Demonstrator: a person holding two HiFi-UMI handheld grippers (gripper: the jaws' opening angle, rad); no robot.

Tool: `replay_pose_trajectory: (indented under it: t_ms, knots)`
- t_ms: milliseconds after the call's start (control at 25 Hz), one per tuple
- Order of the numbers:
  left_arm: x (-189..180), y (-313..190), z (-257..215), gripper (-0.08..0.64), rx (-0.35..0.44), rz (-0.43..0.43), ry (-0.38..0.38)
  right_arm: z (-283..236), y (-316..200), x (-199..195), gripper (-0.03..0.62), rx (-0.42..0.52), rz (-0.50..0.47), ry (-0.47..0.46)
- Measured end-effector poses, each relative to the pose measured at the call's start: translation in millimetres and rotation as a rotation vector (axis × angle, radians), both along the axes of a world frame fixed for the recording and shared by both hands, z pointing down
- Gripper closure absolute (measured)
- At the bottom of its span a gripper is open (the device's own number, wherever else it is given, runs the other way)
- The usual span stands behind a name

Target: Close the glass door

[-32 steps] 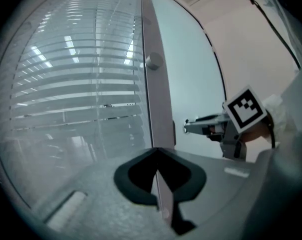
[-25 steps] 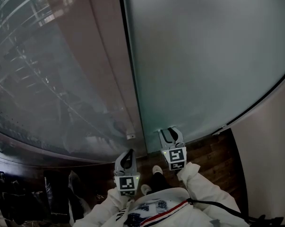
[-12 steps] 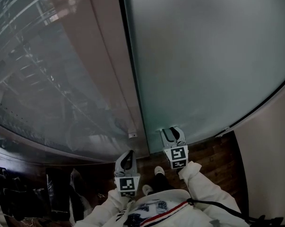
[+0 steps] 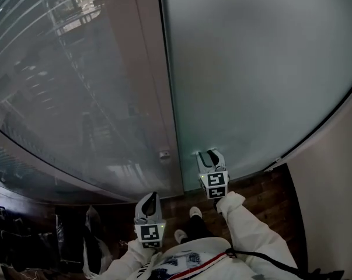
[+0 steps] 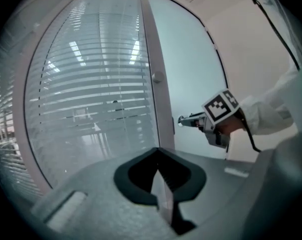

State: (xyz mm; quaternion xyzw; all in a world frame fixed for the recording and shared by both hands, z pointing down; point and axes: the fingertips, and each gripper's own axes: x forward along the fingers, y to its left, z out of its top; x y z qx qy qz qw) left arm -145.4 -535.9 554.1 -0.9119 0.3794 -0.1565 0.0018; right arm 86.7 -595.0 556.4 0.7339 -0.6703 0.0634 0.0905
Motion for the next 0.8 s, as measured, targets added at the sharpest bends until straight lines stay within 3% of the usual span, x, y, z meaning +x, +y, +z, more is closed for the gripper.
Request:
replay_pose_trajectory:
  t_ms: [80,200,320,360,520,800]
  knots:
    - [-5,15,3,0.557,-0.010,0.006,0.011,6,6,7,0.408,-0.050,0.004,-0.028]
    - [-8,33,12,0.557,-0.023,0.016,0.020,-4,36,17,0.397,-0.076,0.058,-0.093]
    - [-7,47,17,0.557,-0.047,0.020,0.032,-14,84,23,0.501,-0.043,0.138,-0.128]
    - [-6,53,16,0.557,-0.048,0.025,0.039,-15,101,21,0.583,-0.038,0.142,-0.103]
    - [-4,75,11,0.557,-0.027,0.044,0.044,-24,162,-22,0.586,-0.007,0.041,0.045]
    - [4,135,6,0.557,0.002,0.023,0.017,21,286,-71,0.586,-0.089,-0.033,-0.095]
